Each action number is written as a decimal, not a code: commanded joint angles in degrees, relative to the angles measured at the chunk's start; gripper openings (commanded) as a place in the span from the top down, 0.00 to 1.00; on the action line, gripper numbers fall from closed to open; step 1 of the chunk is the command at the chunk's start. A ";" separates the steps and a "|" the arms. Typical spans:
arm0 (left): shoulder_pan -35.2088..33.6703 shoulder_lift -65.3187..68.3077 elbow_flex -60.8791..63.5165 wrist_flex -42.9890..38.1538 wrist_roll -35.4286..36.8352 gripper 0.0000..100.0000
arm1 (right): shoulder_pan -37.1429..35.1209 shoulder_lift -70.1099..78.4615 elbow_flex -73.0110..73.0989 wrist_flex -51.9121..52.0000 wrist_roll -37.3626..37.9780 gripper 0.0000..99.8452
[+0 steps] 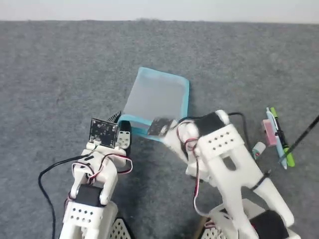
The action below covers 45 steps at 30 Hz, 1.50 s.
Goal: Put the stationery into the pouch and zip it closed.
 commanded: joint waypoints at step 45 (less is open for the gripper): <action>-3.43 -0.70 -0.66 0.44 0.70 0.99 | 85.05 32.75 -25.93 -29.76 33.32 0.86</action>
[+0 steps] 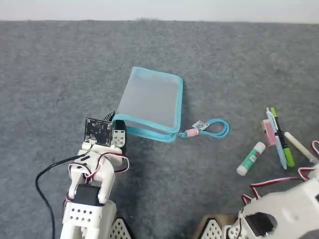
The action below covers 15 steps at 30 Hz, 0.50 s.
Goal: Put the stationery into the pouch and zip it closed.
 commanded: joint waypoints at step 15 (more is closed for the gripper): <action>-0.09 -0.97 -0.04 0.18 0.70 0.99 | -6.29 3.65 0.62 -10.24 14.86 0.86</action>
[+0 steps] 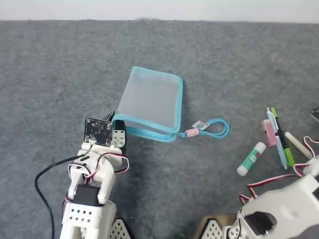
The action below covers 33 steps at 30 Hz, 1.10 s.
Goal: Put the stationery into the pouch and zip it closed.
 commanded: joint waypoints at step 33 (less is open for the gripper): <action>2.73 -0.79 -0.75 -1.58 0.70 0.99 | -27.12 -11.56 -21.45 43.30 -48.09 0.99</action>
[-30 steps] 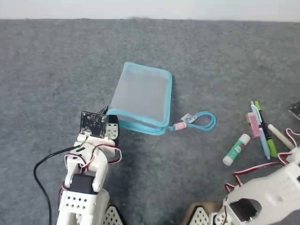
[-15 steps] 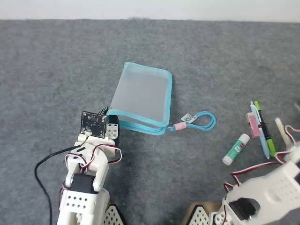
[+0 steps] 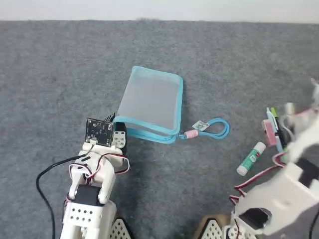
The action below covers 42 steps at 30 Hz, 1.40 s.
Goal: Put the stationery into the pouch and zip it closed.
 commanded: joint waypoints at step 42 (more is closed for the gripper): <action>6.59 -0.53 -4.62 -1.58 0.70 0.99 | -57.89 -25.71 17.23 3.12 -17.41 0.99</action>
